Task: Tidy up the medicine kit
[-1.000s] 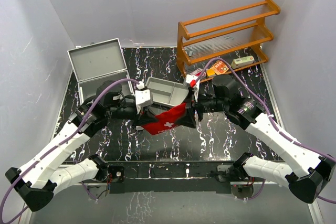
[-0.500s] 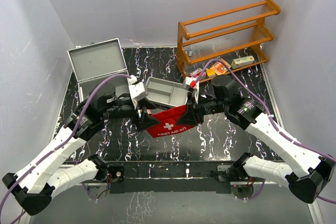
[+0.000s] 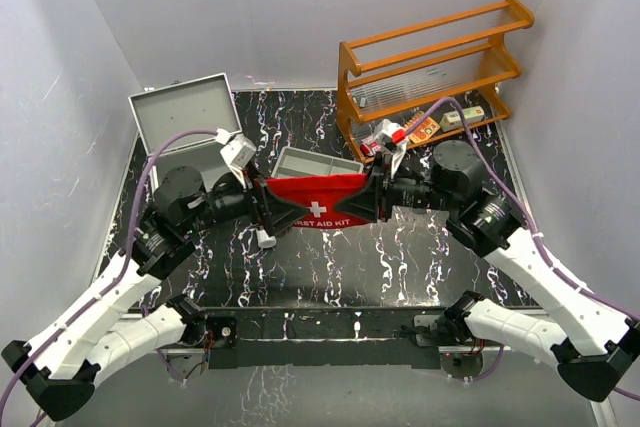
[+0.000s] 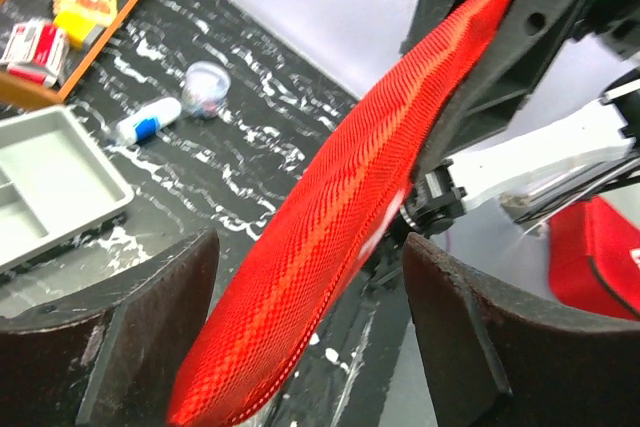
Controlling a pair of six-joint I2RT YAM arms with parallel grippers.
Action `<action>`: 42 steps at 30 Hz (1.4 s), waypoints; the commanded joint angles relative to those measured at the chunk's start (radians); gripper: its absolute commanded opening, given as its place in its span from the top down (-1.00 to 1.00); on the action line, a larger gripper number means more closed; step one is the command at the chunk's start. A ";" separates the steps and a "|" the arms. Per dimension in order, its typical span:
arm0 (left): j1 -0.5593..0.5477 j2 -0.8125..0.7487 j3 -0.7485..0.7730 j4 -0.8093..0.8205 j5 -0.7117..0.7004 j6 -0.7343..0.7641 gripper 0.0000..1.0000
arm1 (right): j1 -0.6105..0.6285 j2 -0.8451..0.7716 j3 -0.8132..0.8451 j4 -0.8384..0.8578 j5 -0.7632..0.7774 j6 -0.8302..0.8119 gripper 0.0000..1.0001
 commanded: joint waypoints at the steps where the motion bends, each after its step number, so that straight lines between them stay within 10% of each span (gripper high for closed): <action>1: 0.004 -0.068 0.008 0.144 0.081 -0.113 -0.37 | -0.004 -0.064 0.069 0.193 0.052 0.100 0.75; 9: 0.004 -0.085 0.025 0.182 0.108 -0.136 0.12 | -0.004 -0.101 0.057 0.245 0.144 0.156 0.75; 24: 0.004 -0.081 -0.029 0.440 0.161 -0.295 -0.19 | -0.005 -0.208 -0.024 0.401 0.227 0.318 0.88; 28: 0.004 -0.060 -0.029 0.469 0.147 -0.325 0.12 | -0.005 -0.219 -0.041 0.407 0.233 0.342 0.89; 32: 0.004 -0.035 -0.021 0.460 0.147 -0.306 0.85 | -0.003 -0.217 -0.048 0.408 0.257 0.361 0.86; 36: 0.004 -0.030 -0.002 0.402 0.080 -0.246 1.00 | -0.003 -0.240 -0.066 0.329 0.338 0.357 0.61; 42: 0.004 0.043 0.074 0.233 -0.098 -0.174 1.00 | -0.004 -0.320 -0.119 0.168 0.573 0.383 -0.40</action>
